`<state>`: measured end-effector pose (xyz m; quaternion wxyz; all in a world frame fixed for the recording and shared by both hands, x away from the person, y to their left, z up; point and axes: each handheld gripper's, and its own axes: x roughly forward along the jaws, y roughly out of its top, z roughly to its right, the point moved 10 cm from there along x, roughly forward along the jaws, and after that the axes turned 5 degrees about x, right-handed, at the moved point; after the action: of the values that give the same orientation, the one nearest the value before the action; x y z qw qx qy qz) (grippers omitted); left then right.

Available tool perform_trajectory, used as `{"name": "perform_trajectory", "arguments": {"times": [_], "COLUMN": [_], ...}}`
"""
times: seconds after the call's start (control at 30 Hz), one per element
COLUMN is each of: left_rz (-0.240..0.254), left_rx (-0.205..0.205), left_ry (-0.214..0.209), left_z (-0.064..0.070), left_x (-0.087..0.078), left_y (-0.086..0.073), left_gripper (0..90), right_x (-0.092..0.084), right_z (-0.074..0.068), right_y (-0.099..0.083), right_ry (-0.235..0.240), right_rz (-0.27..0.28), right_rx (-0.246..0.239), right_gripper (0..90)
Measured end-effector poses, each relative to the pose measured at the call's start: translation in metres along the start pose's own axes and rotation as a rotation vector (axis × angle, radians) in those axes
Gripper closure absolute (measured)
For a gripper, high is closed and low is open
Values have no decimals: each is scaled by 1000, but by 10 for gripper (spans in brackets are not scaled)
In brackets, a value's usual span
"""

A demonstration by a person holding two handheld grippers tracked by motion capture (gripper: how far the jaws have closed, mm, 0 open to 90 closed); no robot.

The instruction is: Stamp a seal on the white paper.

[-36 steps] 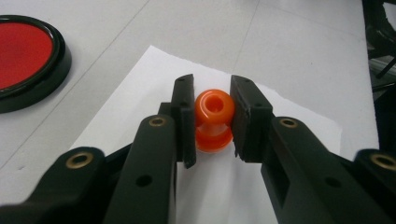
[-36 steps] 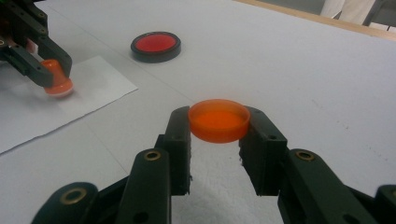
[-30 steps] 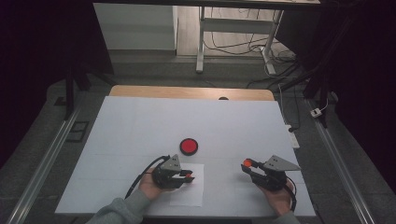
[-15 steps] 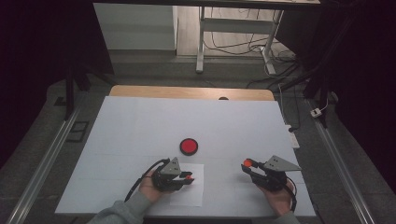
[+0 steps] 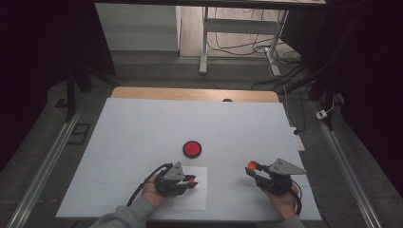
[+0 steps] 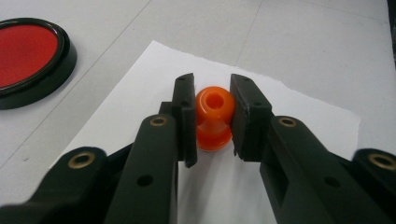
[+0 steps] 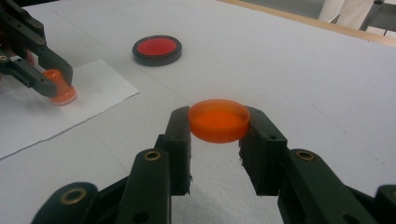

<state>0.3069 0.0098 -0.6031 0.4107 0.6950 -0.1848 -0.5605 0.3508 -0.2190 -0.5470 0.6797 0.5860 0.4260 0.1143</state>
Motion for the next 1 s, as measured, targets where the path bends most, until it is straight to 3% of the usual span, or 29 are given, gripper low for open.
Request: {"name": "perform_trajectory", "arguments": {"times": [1.0], "left_rz": [-5], "left_rx": [-3], "left_ry": [3], "left_z": [0], "left_x": [0], "left_y": [0], "left_gripper": [735], "right_x": [1], "right_z": [-3], "right_y": [2], "right_ry": [5], "right_rz": [2], "right_rx": [-6], "right_gripper": [643]}}
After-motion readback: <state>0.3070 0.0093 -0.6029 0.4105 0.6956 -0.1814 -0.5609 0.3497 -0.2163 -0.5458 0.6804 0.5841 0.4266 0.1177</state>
